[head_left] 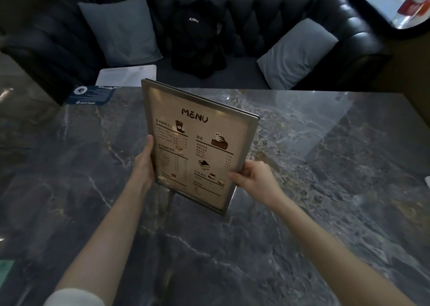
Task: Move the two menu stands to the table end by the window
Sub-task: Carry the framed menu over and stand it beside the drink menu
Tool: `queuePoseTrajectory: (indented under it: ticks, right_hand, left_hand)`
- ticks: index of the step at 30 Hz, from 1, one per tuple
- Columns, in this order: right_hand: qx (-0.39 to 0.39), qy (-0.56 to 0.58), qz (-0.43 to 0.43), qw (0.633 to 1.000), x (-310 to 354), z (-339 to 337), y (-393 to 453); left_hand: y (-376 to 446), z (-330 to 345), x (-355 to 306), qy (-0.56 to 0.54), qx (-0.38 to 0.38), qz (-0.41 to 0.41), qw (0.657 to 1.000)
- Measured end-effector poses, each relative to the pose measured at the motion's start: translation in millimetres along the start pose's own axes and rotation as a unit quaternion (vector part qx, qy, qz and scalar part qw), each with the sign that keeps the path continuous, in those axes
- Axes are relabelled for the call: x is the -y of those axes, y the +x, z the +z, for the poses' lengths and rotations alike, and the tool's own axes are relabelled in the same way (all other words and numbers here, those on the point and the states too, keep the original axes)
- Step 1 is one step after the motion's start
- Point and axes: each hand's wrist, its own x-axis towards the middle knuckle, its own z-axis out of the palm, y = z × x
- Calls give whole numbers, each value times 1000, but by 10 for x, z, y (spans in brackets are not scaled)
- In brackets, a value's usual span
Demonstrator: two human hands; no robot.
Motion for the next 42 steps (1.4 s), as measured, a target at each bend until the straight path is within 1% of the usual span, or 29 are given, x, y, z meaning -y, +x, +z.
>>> queuePoseTrajectory:
  ticks: [4,8,11,14,17,20,25,28,30,33,36,40,42]
  right_hand:
    - [3,17,-6,1000,42,-32,17]
    - [-3,70,25,997,27,-143,29]
    - [-7,111,48,993,-57,-289,-8]
    - [-13,122,56,991,-156,-513,-65]
    - [-25,116,63,991,-272,-806,-164]
    - [-45,126,67,989,-403,-1157,-300]
    - [-88,115,90,985,-673,-1797,-517]
    - [-112,125,94,981,-824,-2223,-648]
    - [-120,147,94,977,-924,-2517,-719]
    - [-138,143,100,975,-1109,-3030,-813]
    - [-154,118,108,975,-1228,-3373,-866]
    - [-189,110,114,969,-1434,-3905,-958]
    - [-208,104,116,966,-1538,-4138,-993]
  left_hand:
    - [22,50,-23,-33,-14,3,999]
    - [71,210,-77,-10,5,15,1000]
    - [84,413,-97,6,0,-9,1000]
    - [61,675,-74,19,-1,-31,999]
    - [16,981,-28,26,27,-42,998]
    - [-29,1374,45,45,55,-70,995]
    - [-164,2168,203,82,77,-77,991]
    - [-231,2665,267,100,128,-72,984]
    - [-247,3002,328,112,142,-76,981]
    - [-300,3594,419,126,177,-75,973]
    - [-320,4011,435,114,180,-85,973]
    - [-288,4687,504,118,222,-81,964]
    - [-250,5022,538,120,225,-81,964]
